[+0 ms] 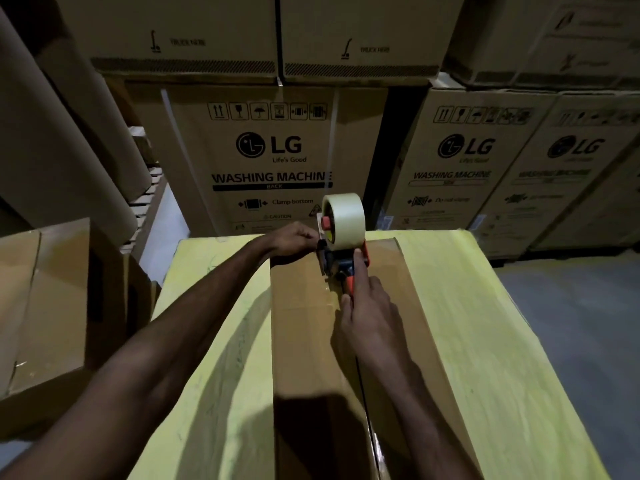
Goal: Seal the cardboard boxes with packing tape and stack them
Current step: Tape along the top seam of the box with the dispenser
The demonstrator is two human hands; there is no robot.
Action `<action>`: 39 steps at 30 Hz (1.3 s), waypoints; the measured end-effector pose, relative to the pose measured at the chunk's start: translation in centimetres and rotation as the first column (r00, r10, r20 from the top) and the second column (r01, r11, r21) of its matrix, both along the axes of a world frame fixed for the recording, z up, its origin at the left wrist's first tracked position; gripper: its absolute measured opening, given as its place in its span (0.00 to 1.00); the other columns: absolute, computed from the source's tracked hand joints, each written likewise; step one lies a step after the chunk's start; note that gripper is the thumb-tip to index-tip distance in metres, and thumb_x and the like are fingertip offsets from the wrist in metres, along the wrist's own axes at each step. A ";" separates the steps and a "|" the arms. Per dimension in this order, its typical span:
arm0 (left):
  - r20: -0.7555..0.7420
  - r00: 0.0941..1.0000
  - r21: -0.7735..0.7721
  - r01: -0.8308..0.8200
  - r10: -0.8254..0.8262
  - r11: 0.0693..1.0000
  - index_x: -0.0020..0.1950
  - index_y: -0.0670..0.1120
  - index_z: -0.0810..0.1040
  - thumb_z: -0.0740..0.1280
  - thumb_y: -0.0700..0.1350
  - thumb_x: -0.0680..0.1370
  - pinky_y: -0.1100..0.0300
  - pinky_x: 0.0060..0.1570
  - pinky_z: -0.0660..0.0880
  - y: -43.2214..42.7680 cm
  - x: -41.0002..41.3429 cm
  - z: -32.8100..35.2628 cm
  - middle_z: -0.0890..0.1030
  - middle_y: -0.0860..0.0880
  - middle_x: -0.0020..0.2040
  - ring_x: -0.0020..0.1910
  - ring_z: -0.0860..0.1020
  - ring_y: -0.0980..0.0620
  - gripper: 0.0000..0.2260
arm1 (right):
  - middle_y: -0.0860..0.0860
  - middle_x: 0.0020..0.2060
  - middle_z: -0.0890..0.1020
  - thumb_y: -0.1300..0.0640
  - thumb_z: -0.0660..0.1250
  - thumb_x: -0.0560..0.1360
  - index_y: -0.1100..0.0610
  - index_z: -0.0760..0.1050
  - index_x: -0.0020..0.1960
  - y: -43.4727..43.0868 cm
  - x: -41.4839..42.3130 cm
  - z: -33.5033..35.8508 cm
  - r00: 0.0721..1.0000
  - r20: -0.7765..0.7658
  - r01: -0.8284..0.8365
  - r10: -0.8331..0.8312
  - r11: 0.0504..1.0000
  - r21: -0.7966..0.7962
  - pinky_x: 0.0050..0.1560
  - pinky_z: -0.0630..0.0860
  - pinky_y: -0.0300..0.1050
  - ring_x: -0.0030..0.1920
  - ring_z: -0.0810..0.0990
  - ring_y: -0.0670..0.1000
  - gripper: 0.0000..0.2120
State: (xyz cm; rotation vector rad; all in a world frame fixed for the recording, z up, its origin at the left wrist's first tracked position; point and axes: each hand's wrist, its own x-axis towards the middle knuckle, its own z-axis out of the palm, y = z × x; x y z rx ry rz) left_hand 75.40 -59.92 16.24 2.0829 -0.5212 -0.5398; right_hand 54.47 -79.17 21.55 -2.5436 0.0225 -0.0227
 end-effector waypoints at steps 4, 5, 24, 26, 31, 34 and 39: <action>0.031 0.999 0.087 0.039 -0.042 0.995 0.45 0.50 0.86 0.67 0.44 0.84 0.57 0.52 0.75 0.0 -0.1 0.0 0.85 0.58 0.43 0.44 0.80 0.61 0.11 | 0.51 0.61 0.70 0.53 0.59 0.85 0.43 0.36 0.82 0.2 0.0 0.0 0.999 -0.035 -0.004 0.003 0.999 -0.039 0.42 0.78 0.44 0.40 0.72 0.44 0.37; 0.023 0.999 0.113 0.046 -0.049 0.992 0.43 0.52 0.85 0.67 0.45 0.84 0.59 0.50 0.75 -0.2 -0.1 0.4 0.84 0.61 0.40 0.42 0.79 0.63 0.11 | 0.52 0.62 0.70 0.54 0.60 0.85 0.42 0.35 0.82 0.2 -0.2 0.0 0.999 -0.046 0.009 -0.011 0.999 -0.044 0.43 0.79 0.45 0.41 0.72 0.45 0.38; 0.641 0.656 0.548 -0.029 -0.398 0.836 0.81 0.50 0.65 0.48 0.56 0.85 0.44 0.79 0.51 -1.8 -6.8 -1.9 0.59 0.47 0.84 0.82 0.56 0.47 0.25 | 0.50 0.69 0.68 0.52 0.57 0.86 0.43 0.30 0.81 -0.5 -9.1 -0.3 0.998 -0.062 0.014 -0.016 1.000 -0.025 0.44 0.67 0.37 0.41 0.70 0.42 0.39; 0.618 0.649 0.547 0.050 -0.443 0.836 0.80 0.47 0.68 0.51 0.50 0.85 0.44 0.81 0.43 -2.1 -7.9 -1.8 0.66 0.45 0.81 0.82 0.57 0.47 0.23 | 0.51 0.69 0.68 0.53 0.57 0.86 0.44 0.31 0.82 -0.7 -9.1 -0.3 0.998 -0.057 0.011 -0.013 1.000 -0.028 0.44 0.68 0.36 0.40 0.70 0.42 0.39; 0.597 0.645 0.566 0.084 -0.478 0.820 0.77 0.47 0.72 0.54 0.47 0.87 0.44 0.81 0.44 -1.8 -8.1 -1.3 0.67 0.46 0.80 0.80 0.59 0.47 0.20 | 0.52 0.69 0.68 0.52 0.58 0.85 0.45 0.31 0.82 -0.8 -8.7 -0.1 0.999 -0.041 -0.020 0.018 0.999 -0.039 0.47 0.73 0.41 0.47 0.72 0.45 0.39; 0.588 0.648 0.586 0.071 -0.484 0.807 0.77 0.48 0.72 0.54 0.48 0.87 0.45 0.81 0.45 -1.8 -7.8 -1.4 0.67 0.47 0.80 0.81 0.59 0.47 0.19 | 0.53 0.67 0.68 0.53 0.59 0.85 0.44 0.31 0.82 -0.8 -7.9 0.2 0.996 -0.090 -0.018 0.013 0.998 -0.058 0.50 0.76 0.46 0.49 0.74 0.48 0.40; 0.565 0.684 0.588 0.059 -0.462 0.807 0.77 0.48 0.72 0.53 0.48 0.88 0.50 0.80 0.41 -1.8 -7.7 -1.5 0.65 0.48 0.81 0.82 0.55 0.49 0.20 | 0.54 0.67 0.68 0.53 0.58 0.85 0.45 0.31 0.82 -0.7 -7.9 0.4 0.992 -0.129 -0.010 -0.002 0.995 -0.096 0.50 0.78 0.51 0.48 0.76 0.50 0.40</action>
